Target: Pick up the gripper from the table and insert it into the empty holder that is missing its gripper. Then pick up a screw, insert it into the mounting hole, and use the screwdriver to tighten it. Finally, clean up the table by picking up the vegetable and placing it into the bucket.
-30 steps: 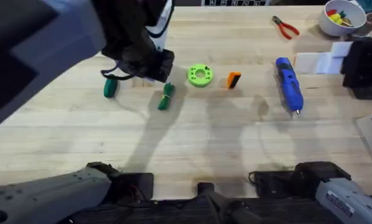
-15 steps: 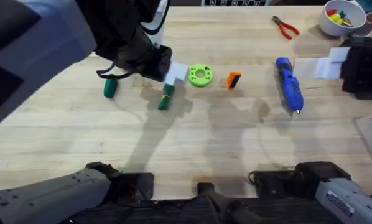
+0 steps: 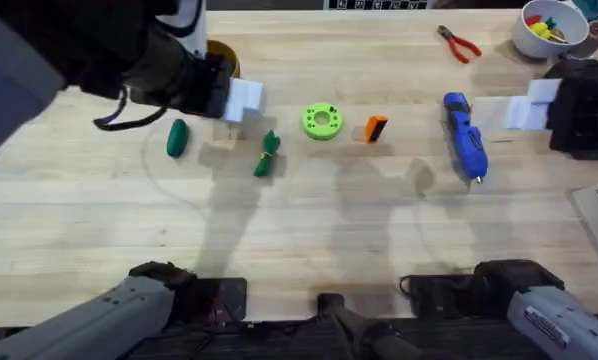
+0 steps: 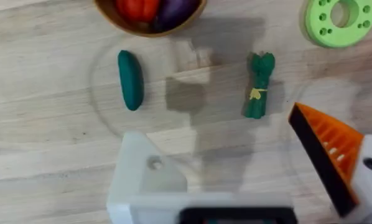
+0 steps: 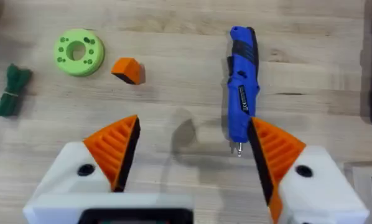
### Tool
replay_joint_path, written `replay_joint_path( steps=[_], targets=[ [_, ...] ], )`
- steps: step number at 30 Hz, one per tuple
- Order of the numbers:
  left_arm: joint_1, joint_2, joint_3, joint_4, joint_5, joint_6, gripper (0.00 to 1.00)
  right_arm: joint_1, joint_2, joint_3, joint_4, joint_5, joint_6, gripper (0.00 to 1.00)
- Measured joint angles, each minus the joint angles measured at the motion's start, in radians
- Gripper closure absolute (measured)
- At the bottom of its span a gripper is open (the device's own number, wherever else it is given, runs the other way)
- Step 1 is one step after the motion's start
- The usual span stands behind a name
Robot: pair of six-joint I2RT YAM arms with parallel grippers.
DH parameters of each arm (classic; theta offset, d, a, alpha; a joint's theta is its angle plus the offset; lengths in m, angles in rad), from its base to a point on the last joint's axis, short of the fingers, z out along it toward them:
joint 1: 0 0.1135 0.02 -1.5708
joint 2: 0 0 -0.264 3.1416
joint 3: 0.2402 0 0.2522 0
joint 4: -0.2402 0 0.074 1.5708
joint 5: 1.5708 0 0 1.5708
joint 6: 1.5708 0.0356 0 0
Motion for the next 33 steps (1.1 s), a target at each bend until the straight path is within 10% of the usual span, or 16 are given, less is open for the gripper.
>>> replay_joint_path(
  steps=[13,33],
  targets=[
    [0.097,-0.231,-0.074,0.036,0.01,0.003,0.015,0.0,0.0,0.0,0.0,0.0,0.0,0.008],
    [0.098,-0.351,-0.074,0.264,0.01,0.003,0.015,0.0,0.0,0.0,0.0,0.0,0.0,0.008]
  ],
)
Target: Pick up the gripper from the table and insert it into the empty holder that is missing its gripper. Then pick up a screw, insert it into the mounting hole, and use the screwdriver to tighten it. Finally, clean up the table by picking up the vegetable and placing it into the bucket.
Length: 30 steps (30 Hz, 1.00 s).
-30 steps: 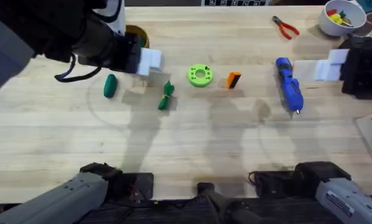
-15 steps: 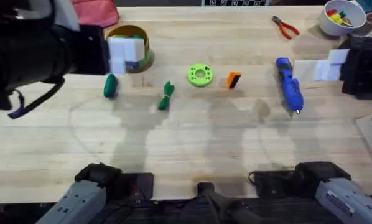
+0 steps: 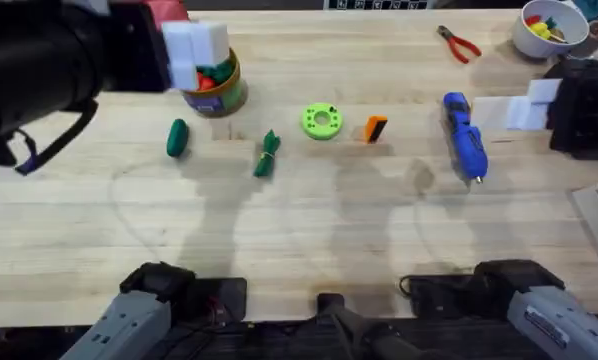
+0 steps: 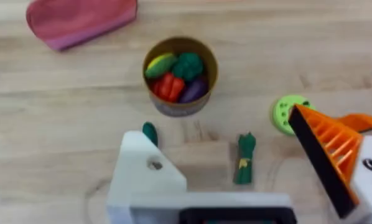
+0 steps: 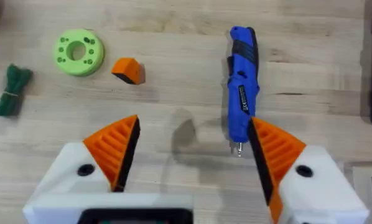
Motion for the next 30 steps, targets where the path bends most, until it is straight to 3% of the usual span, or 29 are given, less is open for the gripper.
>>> replay_joint_path(
  steps=[12,16,22,30],
  targets=[
    [0.0,0.004,-0.03,0.227,-0.052,0.043,0.015,0.0,0.0,0.0,0.0,0.0,0.0,0.007],
    [0.029,-0.046,-0.166,0.408,-0.022,0.047,0.015,0.0,0.0,0.0,0.0,0.0,0.0,0.008],
    [0.093,-0.211,-0.444,0.652,0.082,0.049,0.015,0.0,0.0,0.0,0.0,0.0,0.0,0.007],
    [0.207,-0.413,-0.691,0.779,0.221,0.044,0.015,0.0,0.0,0.0,0.0,0.0,0.0,0.007]
  ],
)
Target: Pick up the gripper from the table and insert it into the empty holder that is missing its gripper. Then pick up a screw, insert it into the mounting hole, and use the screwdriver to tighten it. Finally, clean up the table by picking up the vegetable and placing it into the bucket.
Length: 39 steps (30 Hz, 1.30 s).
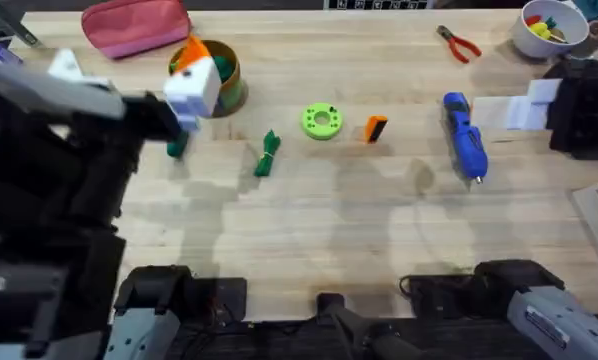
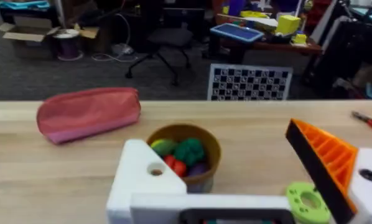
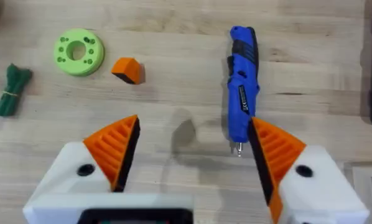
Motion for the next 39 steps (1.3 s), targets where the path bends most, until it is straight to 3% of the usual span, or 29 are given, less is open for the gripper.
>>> replay_joint_path(
  steps=[5,21,29,39],
  targets=[
    [0.021,-0.11,-0.118,0.046,0.05,0.0,0.015,0.0,0.0,0.0,0.0,0.0,0.0,0.008],
    [0.022,-0.428,-0.404,0.132,0.21,0.0,0.016,0.0,0.0,0.0,0.0,0.0,0.0,0.007],
    [0.022,-0.464,-0.443,0.29,0.405,0.0,0.015,0.0,0.0,0.0,0.0,0.0,0.0,0.009],
    [0.022,-0.464,-0.443,0.222,0.684,-0.051,0.015,0.0,0.0,0.0,0.0,0.0,0.0,0.009]
  ],
)
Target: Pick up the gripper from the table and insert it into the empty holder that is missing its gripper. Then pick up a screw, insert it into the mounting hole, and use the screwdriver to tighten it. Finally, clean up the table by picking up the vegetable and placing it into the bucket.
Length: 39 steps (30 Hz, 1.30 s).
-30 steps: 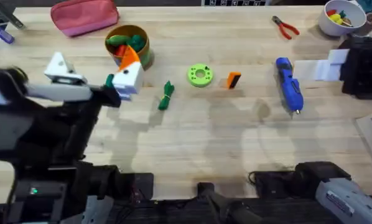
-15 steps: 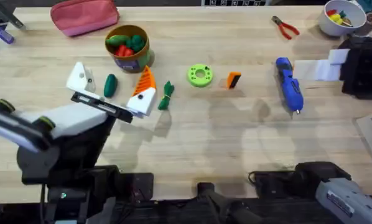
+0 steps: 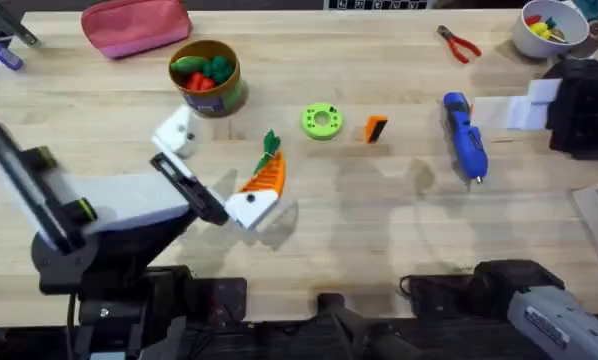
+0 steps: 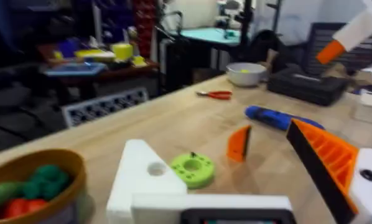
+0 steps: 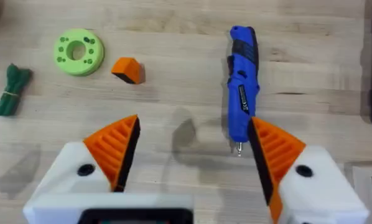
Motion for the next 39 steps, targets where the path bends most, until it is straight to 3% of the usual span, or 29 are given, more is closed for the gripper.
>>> replay_joint_path(
  steps=[6,12,16,21,25,39],
  targets=[
    [0.0,0.0,0.0,-0.115,0.16,-0.001,0.014,0.0,0.0,0.0,0.0,0.0,0.0,0.007],
    [0.0,0.0,-0.001,-0.268,0.266,0.083,0.015,0.0,0.0,0.0,0.0,0.0,0.0,0.008],
    [-0.001,0.0,-0.001,-0.282,0.309,0.169,0.015,0.0,0.0,0.0,0.0,0.0,0.0,0.008],
    [-0.001,0.0,-0.001,-0.287,0.338,0.279,0.015,0.0,0.0,0.0,0.0,0.0,0.0,0.008],
    [-0.001,0.0,-0.001,-0.29,0.356,0.312,0.015,0.0,0.0,0.0,0.0,0.0,0.0,0.008],
    [-0.001,0.0,-0.001,-0.292,0.362,0.312,0.015,0.0,0.0,0.0,0.0,0.0,0.0,0.008]
  ],
)
